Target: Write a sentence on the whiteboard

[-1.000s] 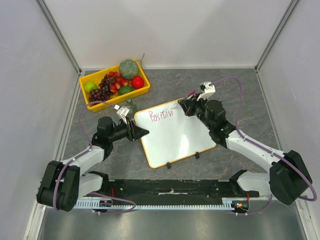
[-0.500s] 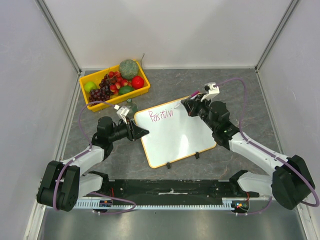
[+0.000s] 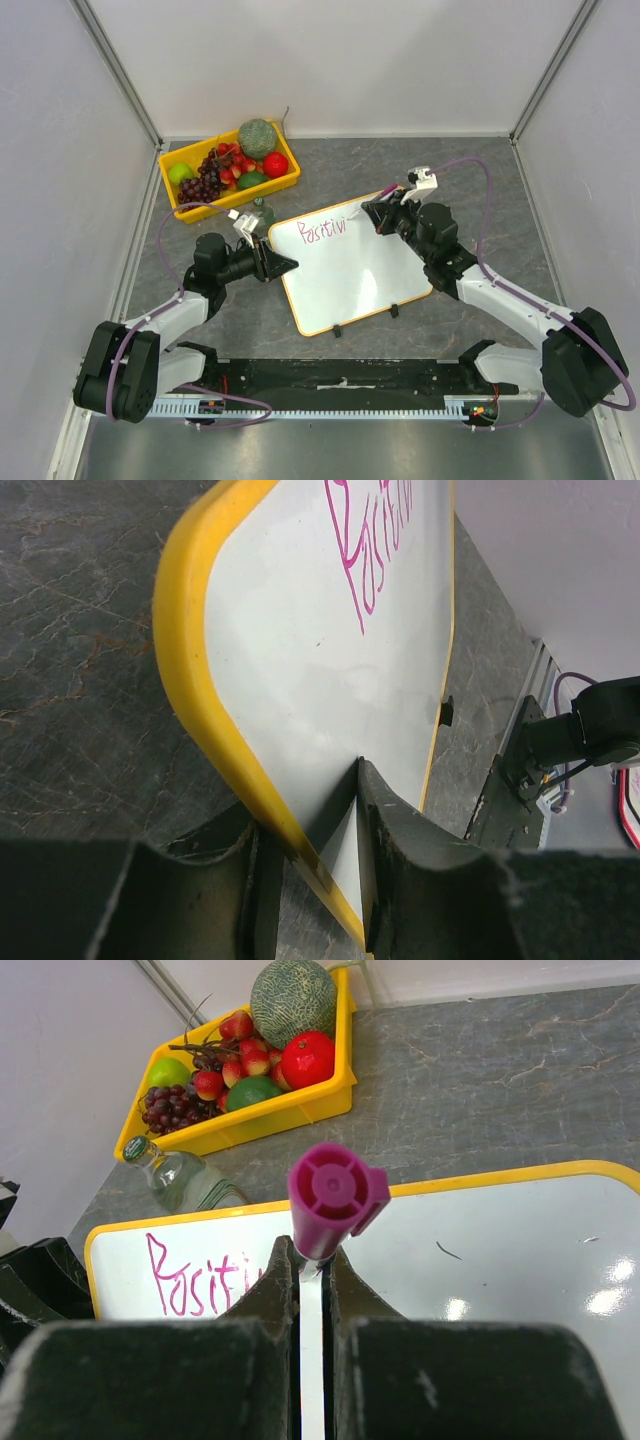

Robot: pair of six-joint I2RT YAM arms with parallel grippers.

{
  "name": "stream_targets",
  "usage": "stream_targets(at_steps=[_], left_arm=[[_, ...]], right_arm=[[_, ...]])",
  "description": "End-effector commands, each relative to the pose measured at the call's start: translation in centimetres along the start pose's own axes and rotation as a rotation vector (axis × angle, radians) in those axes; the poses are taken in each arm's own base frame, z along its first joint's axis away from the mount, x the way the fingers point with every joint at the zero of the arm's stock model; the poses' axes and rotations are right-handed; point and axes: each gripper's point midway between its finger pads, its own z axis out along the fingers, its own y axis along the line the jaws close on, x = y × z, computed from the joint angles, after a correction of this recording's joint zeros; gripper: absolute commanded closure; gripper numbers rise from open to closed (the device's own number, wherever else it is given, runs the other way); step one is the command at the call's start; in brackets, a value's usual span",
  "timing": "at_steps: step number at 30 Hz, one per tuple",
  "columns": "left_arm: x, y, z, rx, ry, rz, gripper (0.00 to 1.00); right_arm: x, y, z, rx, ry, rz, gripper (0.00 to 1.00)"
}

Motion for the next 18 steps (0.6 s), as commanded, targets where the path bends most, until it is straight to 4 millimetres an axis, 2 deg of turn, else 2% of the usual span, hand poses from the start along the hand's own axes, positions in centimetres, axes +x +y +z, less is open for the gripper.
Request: stream_targets(at_steps=[1, 9, 13, 18], left_arm=[[0.8, 0.4, 0.2, -0.007, 0.029, 0.055, 0.98], [0.7, 0.5, 0.2, -0.008, 0.027, 0.057, 0.98], [0.8, 0.4, 0.2, -0.008, 0.029, 0.055, 0.98], [0.8, 0.5, 0.2, -0.008, 0.03, 0.054, 0.98]], right_arm=[[0.0, -1.2, -0.3, 0.037, -0.006, -0.005, 1.0], [-0.6, -2.0, -0.7, 0.07, -0.018, -0.007, 1.0], [-1.5, -1.8, -0.9, 0.064, -0.042, 0.005, 1.0], [-2.9, -0.5, -0.9, 0.016, -0.081, 0.031, 1.0]])
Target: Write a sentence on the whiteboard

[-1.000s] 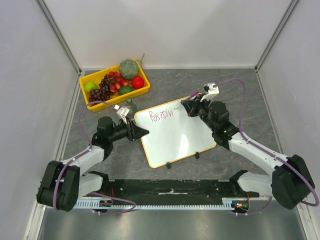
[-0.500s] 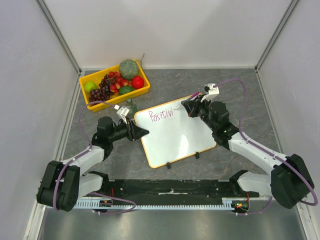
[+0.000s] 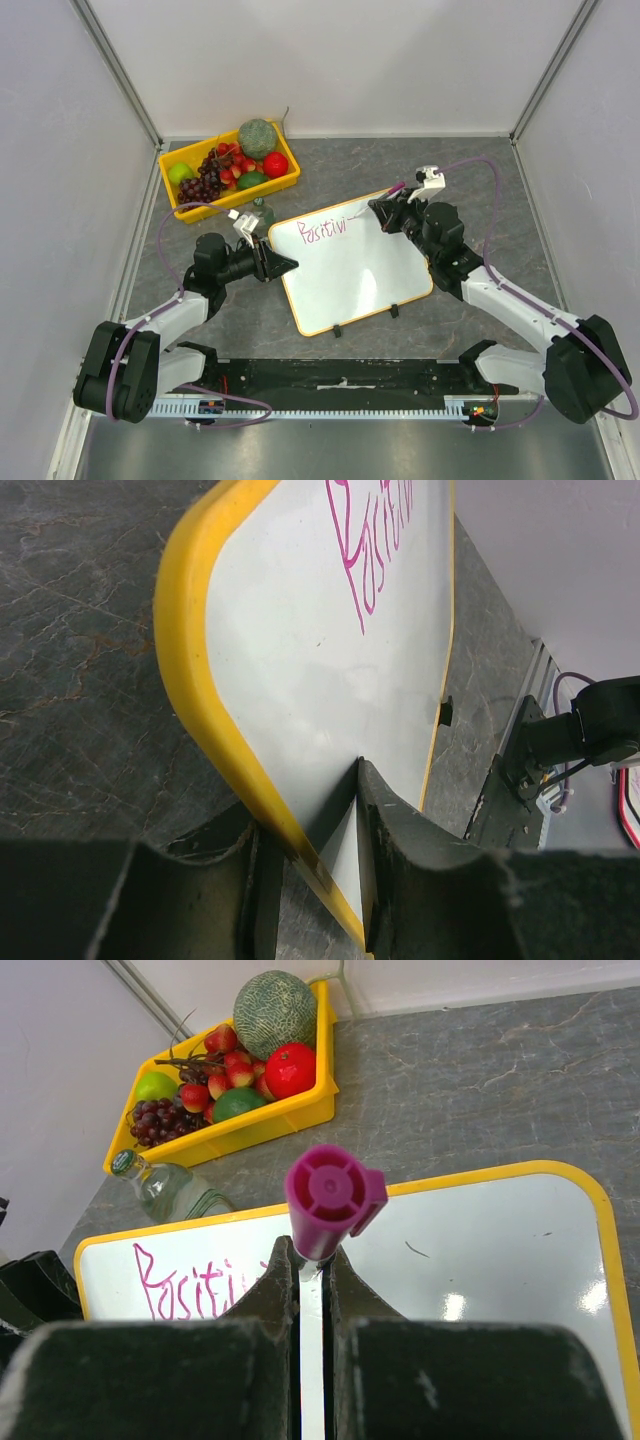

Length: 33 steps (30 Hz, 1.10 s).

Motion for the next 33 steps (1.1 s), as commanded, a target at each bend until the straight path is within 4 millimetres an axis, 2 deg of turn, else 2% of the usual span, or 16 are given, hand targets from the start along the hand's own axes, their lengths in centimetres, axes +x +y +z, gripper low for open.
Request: stream_targets(at_steps=[1, 6, 15, 31, 33], left_arm=[[0.8, 0.4, 0.2, -0.009, 0.029, 0.055, 0.98], [0.8, 0.5, 0.2, -0.009, 0.027, 0.056, 0.98], [0.8, 0.5, 0.2, -0.01, 0.029, 0.053, 0.98], [0.7, 0.5, 0.2, -0.01, 0.026, 0.055, 0.98], [0.7, 0.5, 0.2, -0.012, 0.026, 0.055, 0.98]], right_arm=[[-2.3, 0.9, -0.3, -0.031, -0.076, 0.032, 1.0], [-3.2, 1.9, 0.3, -0.063, -0.096, 0.054, 1.0], [-1.6, 1.3, 1.4, -0.05, -0.054, 0.048, 1.0], [2.2, -0.3, -0.9, -0.035, 0.024, 0.04, 1.0], [2.8, 0.0, -1.2, -0.058, 0.044, 0.042, 1.0]])
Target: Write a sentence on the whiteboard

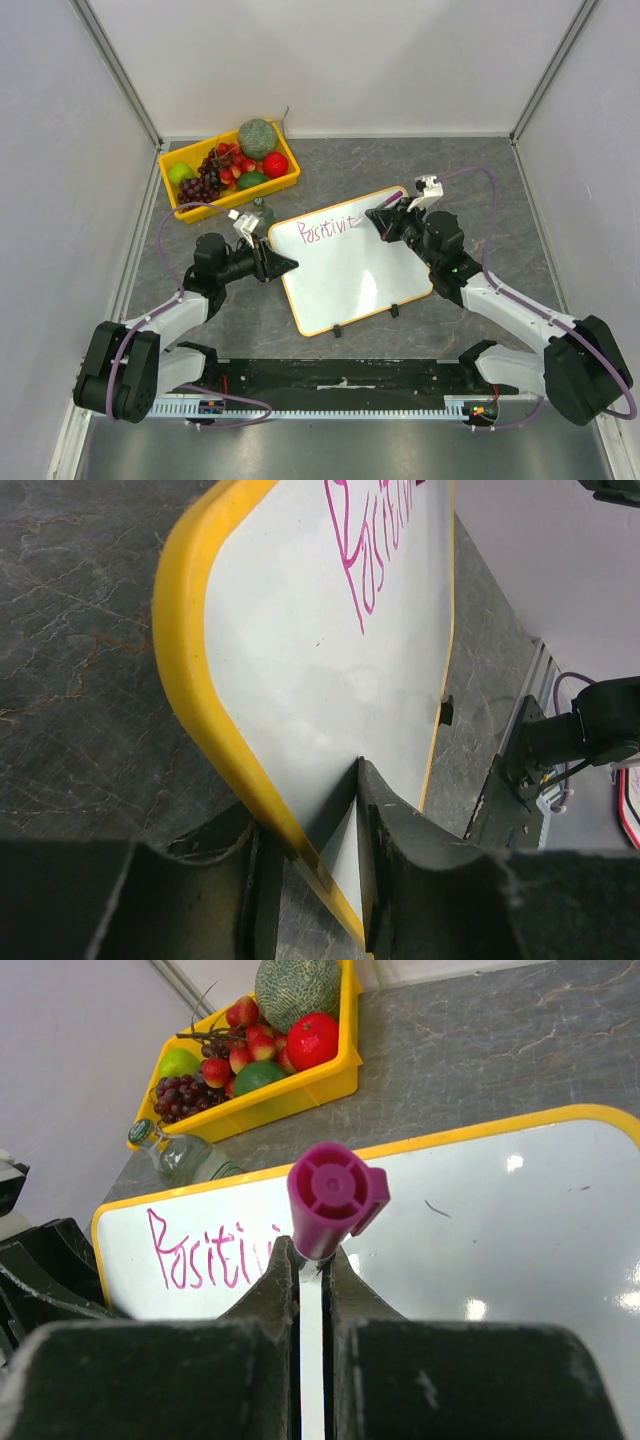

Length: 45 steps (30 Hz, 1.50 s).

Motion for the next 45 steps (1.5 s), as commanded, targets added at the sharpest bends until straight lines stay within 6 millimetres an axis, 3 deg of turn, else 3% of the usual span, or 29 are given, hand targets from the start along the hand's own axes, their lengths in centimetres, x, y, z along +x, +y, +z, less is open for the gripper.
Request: stream_targets(at_steps=[1, 7, 26, 33, 45], left_arm=[[0.7, 0.5, 0.2, -0.008, 0.027, 0.056, 0.98], [0.7, 0.4, 0.2, -0.007, 0.029, 0.055, 0.98], [0.8, 0.4, 0.2, -0.006, 0.029, 0.057, 0.98], [0.7, 0.4, 0.2, -0.003, 0.029, 0.058, 0.98], [0.7, 0.4, 0.2, -0.004, 0.029, 0.058, 0.98]], right_arm=[[1.0, -0.4, -0.7, -0.005, 0.021, -0.006, 1.0], [0.7, -0.6, -1.0, 0.012, 0.014, -0.02, 1.0], [-5.4, 1.3, -0.1, 0.018, -0.11, -0.045, 1.0], [-4.2, 0.5, 0.7, 0.044, -0.071, -0.057, 1.0], [-2.1, -1.2, -0.1, 0.093, -0.024, -0.083, 1.0]])
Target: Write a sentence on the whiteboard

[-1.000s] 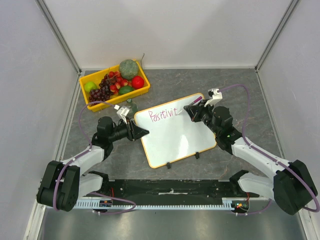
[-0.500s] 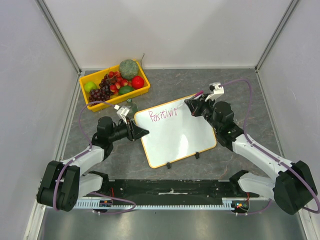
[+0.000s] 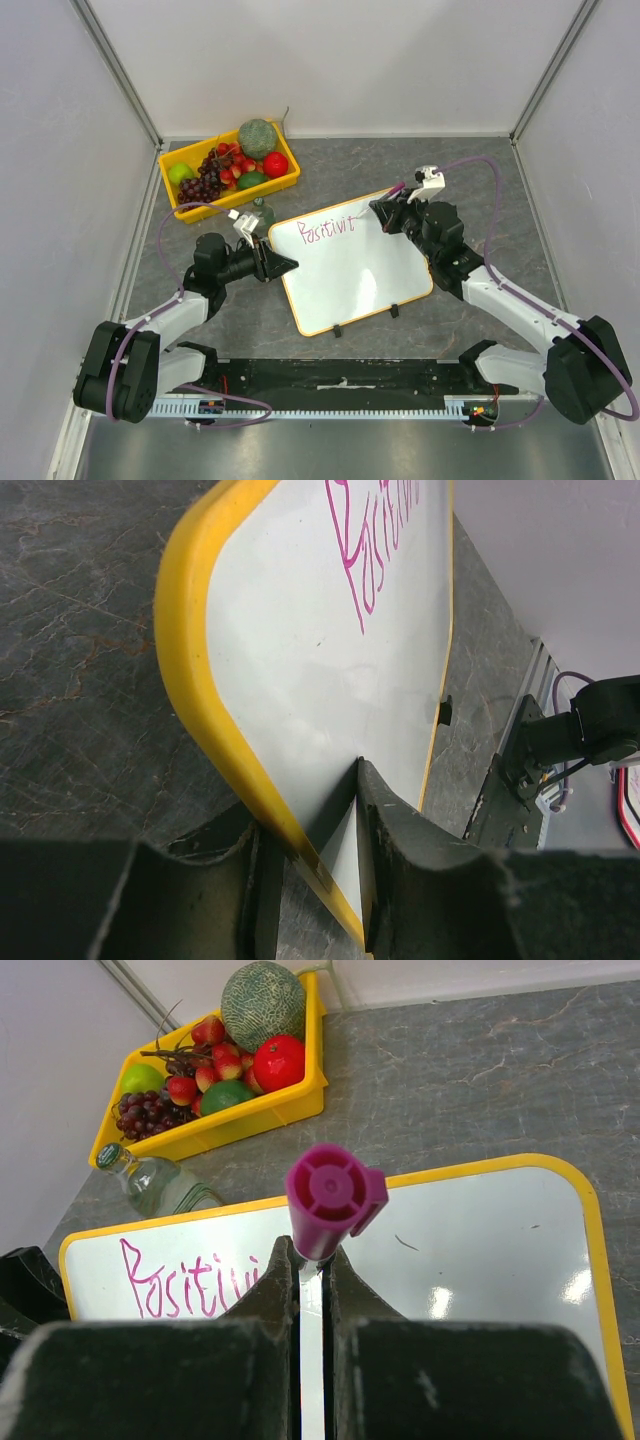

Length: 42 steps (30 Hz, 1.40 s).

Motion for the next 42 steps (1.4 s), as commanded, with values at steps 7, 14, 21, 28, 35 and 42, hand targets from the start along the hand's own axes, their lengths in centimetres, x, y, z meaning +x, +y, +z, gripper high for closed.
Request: stream_targets(at_steps=[7, 14, 21, 28, 35, 42], left_arm=[[0.8, 0.5, 0.2, -0.008, 0.03, 0.055, 0.98], [0.8, 0.6, 0.2, -0.01, 0.03, 0.052, 0.98], [0.7, 0.6, 0.3, -0.012, 0.029, 0.055, 0.98], [0.8, 0.6, 0.2, -0.011, 0.03, 0.053, 0.98], [0.8, 0.5, 0.2, -0.01, 0.031, 0.052, 0.98], [0.8, 0.5, 0.2, -0.01, 0.031, 0.052, 0.98]], right_arm=[[1.9, -1.5, -1.6, 0.029, 0.028, -0.025, 1.0], [0.8, -1.2, -1.8, 0.028, 0.002, -0.02, 1.0], [-2.9, 0.1, -1.7, 0.013, -0.086, 0.0, 1.0], [-3.7, 0.2, -0.7, 0.016, -0.099, 0.005, 1.0], [-2.6, -0.5, 0.0, 0.027, -0.071, 0.004, 1.0], [-1.0, -1.3, -0.4, 0.039, -0.036, 0.001, 1.0]])
